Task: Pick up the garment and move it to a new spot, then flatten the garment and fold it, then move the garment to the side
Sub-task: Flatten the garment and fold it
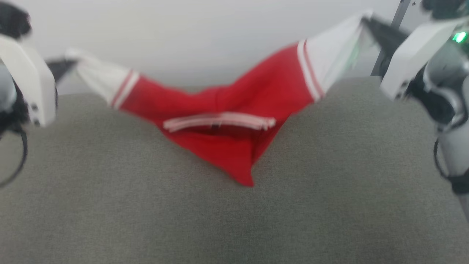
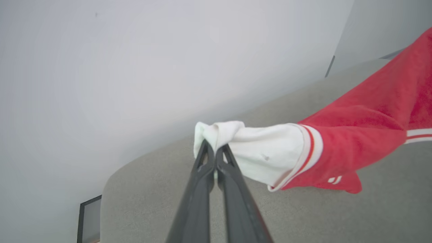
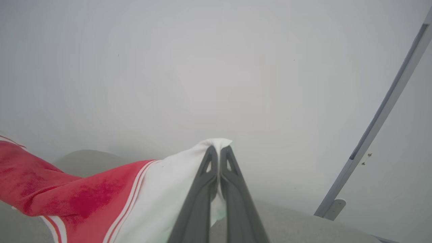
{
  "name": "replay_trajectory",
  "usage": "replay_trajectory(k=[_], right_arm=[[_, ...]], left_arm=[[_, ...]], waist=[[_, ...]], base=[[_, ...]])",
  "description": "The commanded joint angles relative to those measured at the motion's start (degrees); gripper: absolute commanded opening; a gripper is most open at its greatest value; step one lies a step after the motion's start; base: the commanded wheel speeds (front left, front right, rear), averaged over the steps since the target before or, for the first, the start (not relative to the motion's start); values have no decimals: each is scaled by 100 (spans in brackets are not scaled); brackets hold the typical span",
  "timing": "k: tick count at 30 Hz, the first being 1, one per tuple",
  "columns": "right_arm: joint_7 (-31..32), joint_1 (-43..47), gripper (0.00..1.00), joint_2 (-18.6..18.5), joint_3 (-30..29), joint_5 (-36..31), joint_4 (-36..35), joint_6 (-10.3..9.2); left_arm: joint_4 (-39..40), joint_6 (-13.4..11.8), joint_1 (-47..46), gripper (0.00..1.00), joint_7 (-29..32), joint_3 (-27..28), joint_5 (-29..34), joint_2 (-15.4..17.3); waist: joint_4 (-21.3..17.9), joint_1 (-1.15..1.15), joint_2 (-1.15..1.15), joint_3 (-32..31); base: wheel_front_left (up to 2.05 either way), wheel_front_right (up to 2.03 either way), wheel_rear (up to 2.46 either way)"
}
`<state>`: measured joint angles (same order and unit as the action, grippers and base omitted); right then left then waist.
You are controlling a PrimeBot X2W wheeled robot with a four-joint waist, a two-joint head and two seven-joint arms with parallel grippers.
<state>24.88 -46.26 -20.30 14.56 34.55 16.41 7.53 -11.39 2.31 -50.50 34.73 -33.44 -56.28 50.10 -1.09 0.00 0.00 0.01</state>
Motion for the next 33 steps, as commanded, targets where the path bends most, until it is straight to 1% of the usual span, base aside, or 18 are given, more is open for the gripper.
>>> replay_trajectory(k=[1, 3, 5, 8, 9, 10, 17, 21, 23, 27, 29, 33], right_arm=[[-146, -241, 0, 28, -77, -131, 99, -8], [-233, -349, 0, 74, -129, -157, 163, -8], [-364, -574, 0, 146, -210, -265, 298, -5], [-530, -859, 0, 217, -295, -405, 546, -5], [-633, -1039, 0, 323, -345, -411, 702, -5], [-664, -1111, 0, 351, -360, -439, 786, -4], [-952, -1539, 0, 438, -343, -601, 1317, -4], [-1348, -1911, 0, 426, -356, -821, 1632, -4], [-1605, -2136, 0, 403, -299, -1017, 1796, -4], [-2067, -2667, 0, 408, -244, -1275, 2185, -5], [-2389, -2969, 0, 369, -247, -1504, 2390, -5], [-3192, -3576, 0, 299, -220, -1981, 2763, -5]], left_arm=[[-96, 52, -294, 0, -90, 63, 87, -85], [-157, 54, -420, 0, -130, 83, 145, -129], [-298, 123, -693, 0, -213, 67, 257, -185], [-557, 203, -1052, 0, -309, 16, 445, -309], [-732, 251, -1272, 0, -383, 2, 539, -400], [-823, 262, -1370, 0, -412, -14, 572, -450], [-1311, 368, -1837, 0, -675, -121, 726, -760], [-1571, 392, -2169, 0, -999, -120, 913, -939], [-1729, 389, -2403, 0, -1233, -94, 971, -1045], [-2088, 366, -2972, 0, -1740, -70, 1304, -1257], [-2280, 331, -3281, 0, -2020, -21, 1375, -1394], [-2685, 347, -3952, 0, -2586, -21, 1696, -1590]], waist=[[9, 0, 0, -36], [14, 0, 0, -45], [19, 0, 0, -63], [21, 0, 0, -84], [23, 0, 0, -89], [25, 0, 0, -90], [62, 0, 0, 43], [78, 0, 0, 441], [84, 0, 0, 709], [96, 0, 0, 1315], [102, 0, 0, 1624], [149, 0, 0, 2191]], base=[[0, 0, 0], [0, 0, 0], [0, 0, 0], [0, 0, 0], [0, 0, 0], [0, 0, 0], [0, 0, 0], [0, 0, 0], [0, 0, 0], [0, 0, 0], [0, 0, 0], [0, 0, 0]])
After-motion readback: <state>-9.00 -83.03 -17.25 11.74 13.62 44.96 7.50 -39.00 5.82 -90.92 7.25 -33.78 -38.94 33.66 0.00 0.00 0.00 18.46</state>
